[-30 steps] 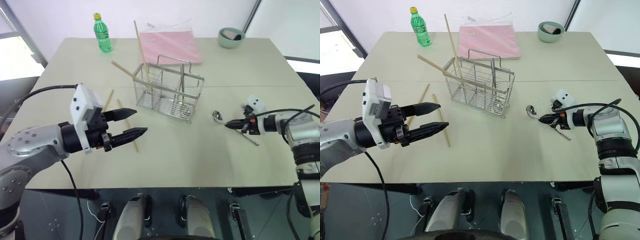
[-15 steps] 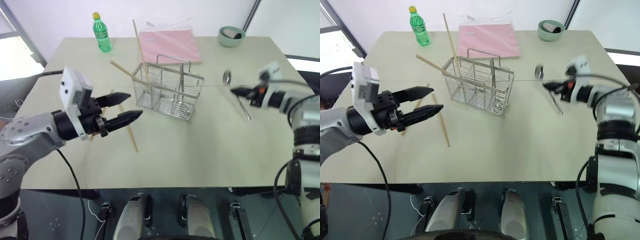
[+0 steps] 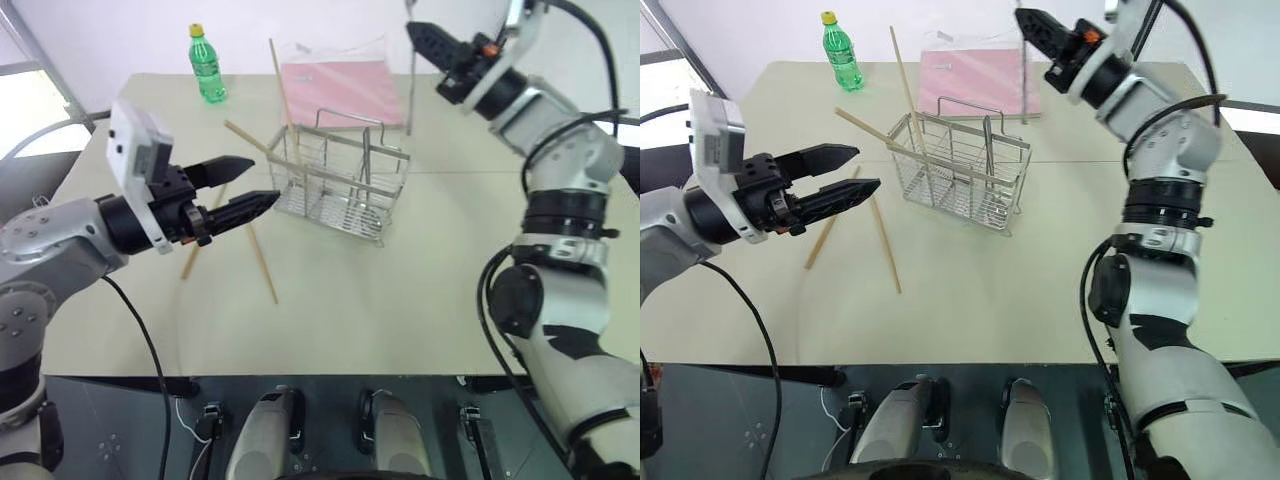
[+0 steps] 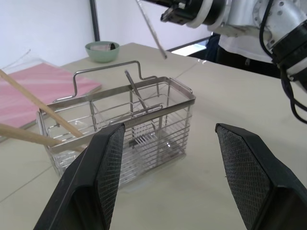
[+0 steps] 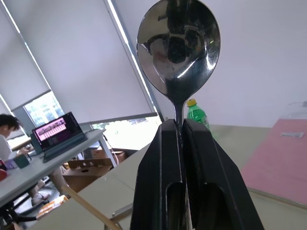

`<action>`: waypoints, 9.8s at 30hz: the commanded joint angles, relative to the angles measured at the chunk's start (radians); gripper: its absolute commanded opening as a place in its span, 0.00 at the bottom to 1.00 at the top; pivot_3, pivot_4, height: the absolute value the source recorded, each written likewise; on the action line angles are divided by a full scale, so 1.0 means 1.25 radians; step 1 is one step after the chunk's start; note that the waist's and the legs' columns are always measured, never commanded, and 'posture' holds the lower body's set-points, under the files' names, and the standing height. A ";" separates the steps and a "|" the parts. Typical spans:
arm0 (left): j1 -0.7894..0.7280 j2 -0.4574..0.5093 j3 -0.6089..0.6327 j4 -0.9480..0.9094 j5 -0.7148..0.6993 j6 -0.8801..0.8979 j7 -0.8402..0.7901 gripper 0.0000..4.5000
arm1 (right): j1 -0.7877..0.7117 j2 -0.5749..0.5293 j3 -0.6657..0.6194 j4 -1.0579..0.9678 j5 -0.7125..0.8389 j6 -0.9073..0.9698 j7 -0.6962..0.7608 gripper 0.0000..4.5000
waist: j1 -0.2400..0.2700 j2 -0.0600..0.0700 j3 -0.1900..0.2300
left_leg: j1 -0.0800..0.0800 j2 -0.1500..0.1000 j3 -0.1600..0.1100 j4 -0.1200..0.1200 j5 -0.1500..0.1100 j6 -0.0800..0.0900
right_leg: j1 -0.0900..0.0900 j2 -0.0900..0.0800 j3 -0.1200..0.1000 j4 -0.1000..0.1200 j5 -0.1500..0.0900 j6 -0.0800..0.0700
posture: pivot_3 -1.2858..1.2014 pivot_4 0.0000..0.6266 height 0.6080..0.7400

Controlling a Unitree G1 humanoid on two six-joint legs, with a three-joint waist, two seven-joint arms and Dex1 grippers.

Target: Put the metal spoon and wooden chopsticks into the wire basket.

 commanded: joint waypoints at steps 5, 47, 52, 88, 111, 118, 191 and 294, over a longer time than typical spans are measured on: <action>-0.012 0.011 0.029 -0.023 -0.015 0.001 0.019 0.71 | 0.070 0.051 0.053 -0.094 0.006 -0.038 -0.002 0.01 | 0.001 0.000 0.000 | 0.000 0.000 0.000 0.000 0.000 0.000 | 0.000 0.001 0.001 0.000 0.000 0.000 | 0.52 0.24 0.59; -0.202 0.100 0.014 0.473 0.116 0.392 0.315 0.71 | 0.289 -0.368 0.110 -0.413 0.218 0.168 0.415 0.99 | 0.006 -0.001 0.000 | 0.001 0.001 0.000 -0.003 0.000 -0.004 | -0.002 0.000 0.001 -0.001 0.000 0.000 | 0.52 0.24 0.59; -0.209 0.056 -0.132 0.544 0.255 0.322 0.219 0.71 | 0.322 -0.363 0.090 -0.435 0.230 0.170 0.381 0.99 | 0.006 -0.002 0.000 | 0.000 -0.001 0.001 -0.003 0.000 -0.004 | -0.002 -0.002 0.001 -0.001 0.000 0.000 | 0.52 0.24 0.59; -0.569 -0.228 -0.290 1.356 0.852 -0.221 -0.070 0.03 | 0.509 -0.398 0.003 -0.591 0.351 0.182 0.224 1.00 | 0.004 -0.005 0.000 | 0.000 -0.001 0.001 -0.003 -0.002 0.002 | -0.002 -0.005 -0.001 -0.001 0.001 0.000 | 0.52 0.24 0.59; -0.798 -0.468 0.031 0.668 0.414 -0.218 0.181 0.03 | 0.495 -0.378 0.012 -0.575 0.363 0.185 0.181 1.00 | 0.022 -0.011 0.002 | -0.009 -0.002 0.000 0.006 -0.001 0.004 | -0.003 -0.005 -0.003 -0.002 0.004 0.004 | 0.52 0.24 0.59; -0.656 -0.526 -0.125 0.495 0.555 -0.261 0.250 0.03 | 0.510 -0.377 -0.009 -0.577 0.378 0.180 0.157 1.00 | 0.024 -0.010 0.001 | 0.000 -0.001 0.000 0.006 -0.005 0.007 | 0.005 -0.004 -0.002 -0.002 0.004 0.004 | 0.52 0.24 0.59; -0.503 -0.652 0.100 0.552 0.817 0.566 0.585 0.91 | 0.491 -0.343 0.027 -0.538 0.352 0.141 0.137 1.00 | 0.025 -0.010 0.001 | -0.002 -0.002 0.000 0.005 -0.002 0.001 | 0.001 -0.003 -0.001 -0.001 0.003 0.004 | 0.52 0.24 0.59; -0.268 0.292 0.003 0.434 0.388 0.035 -0.623 0.99 | 0.412 -0.492 0.119 -0.354 0.155 0.028 0.416 1.00 | 0.002 -0.007 0.000 | -0.013 -0.001 0.003 0.006 0.000 0.003 | -0.012 -0.003 0.002 -0.001 0.005 0.003 | 0.52 0.24 0.59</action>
